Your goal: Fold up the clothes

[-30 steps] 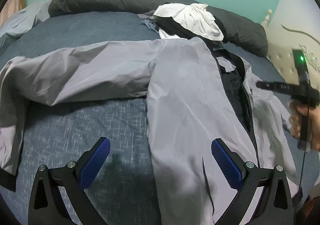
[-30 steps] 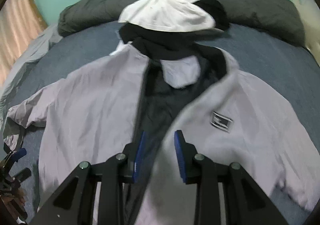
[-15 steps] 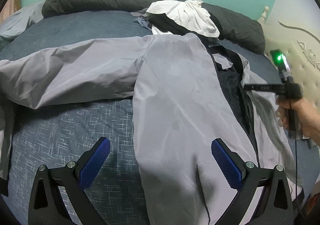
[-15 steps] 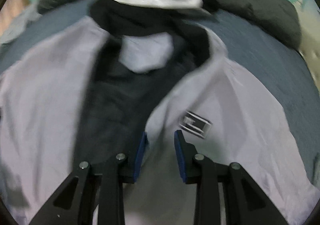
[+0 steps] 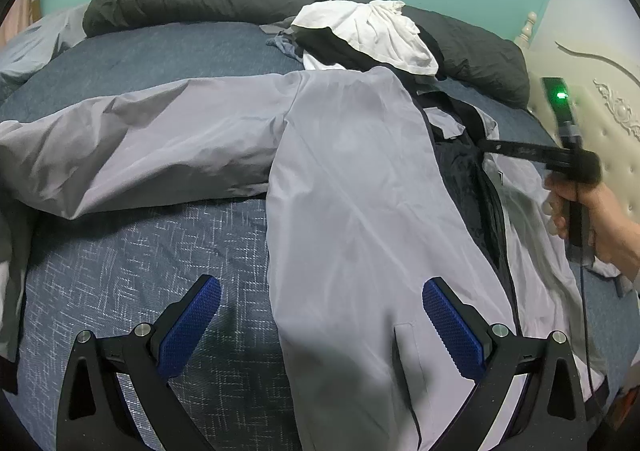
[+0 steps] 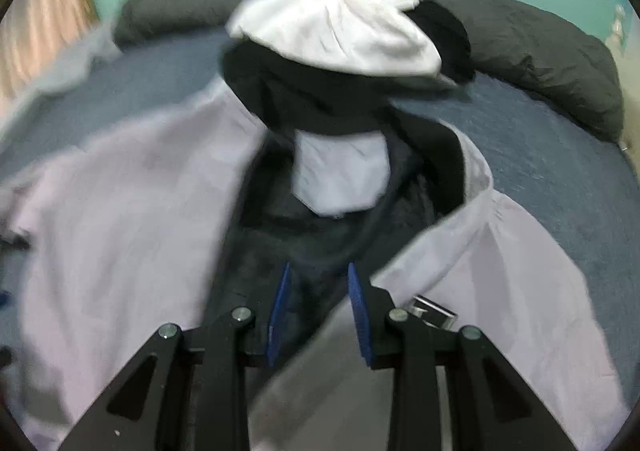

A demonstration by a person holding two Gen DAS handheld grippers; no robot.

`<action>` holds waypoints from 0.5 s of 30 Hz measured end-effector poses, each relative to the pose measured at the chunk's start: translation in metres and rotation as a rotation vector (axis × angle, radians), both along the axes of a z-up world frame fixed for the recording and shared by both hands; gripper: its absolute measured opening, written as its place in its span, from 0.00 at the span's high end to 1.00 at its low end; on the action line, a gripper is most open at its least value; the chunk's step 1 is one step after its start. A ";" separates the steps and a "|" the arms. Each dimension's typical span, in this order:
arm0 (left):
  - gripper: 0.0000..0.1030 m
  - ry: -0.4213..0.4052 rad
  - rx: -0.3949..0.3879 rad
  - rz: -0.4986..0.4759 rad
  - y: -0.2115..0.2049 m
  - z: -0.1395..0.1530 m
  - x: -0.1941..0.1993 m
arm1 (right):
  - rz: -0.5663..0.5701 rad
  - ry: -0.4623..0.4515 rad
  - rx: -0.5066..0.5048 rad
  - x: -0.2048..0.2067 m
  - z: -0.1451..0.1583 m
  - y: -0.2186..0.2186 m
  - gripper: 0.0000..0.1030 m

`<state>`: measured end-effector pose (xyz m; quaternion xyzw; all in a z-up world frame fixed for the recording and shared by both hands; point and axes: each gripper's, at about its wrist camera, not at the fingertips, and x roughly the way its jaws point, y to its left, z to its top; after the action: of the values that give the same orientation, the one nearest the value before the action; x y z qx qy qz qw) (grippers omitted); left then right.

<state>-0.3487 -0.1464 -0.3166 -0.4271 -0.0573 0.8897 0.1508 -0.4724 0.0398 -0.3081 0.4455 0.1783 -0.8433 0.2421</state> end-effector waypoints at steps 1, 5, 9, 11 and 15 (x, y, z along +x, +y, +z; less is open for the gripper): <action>0.00 -0.001 0.001 0.001 -0.001 0.000 0.000 | -0.022 -0.003 0.033 -0.004 -0.004 0.001 0.71; 0.00 -0.005 0.010 0.005 -0.003 -0.001 -0.002 | -0.137 -0.017 0.012 -0.018 -0.009 0.030 0.71; 0.00 -0.007 0.012 -0.001 -0.003 -0.002 -0.002 | -0.206 -0.066 0.001 -0.026 -0.019 0.050 0.71; 0.00 -0.007 0.010 0.000 -0.003 -0.002 -0.001 | -0.216 -0.076 -0.010 -0.026 -0.021 0.053 0.71; 0.00 -0.009 0.008 0.002 -0.003 -0.002 -0.001 | -0.196 -0.072 0.040 -0.025 -0.027 0.048 0.71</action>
<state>-0.3496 -0.1497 -0.3191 -0.4303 -0.0617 0.8878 0.1513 -0.4969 0.0881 -0.3351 0.4955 0.1416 -0.8427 0.1557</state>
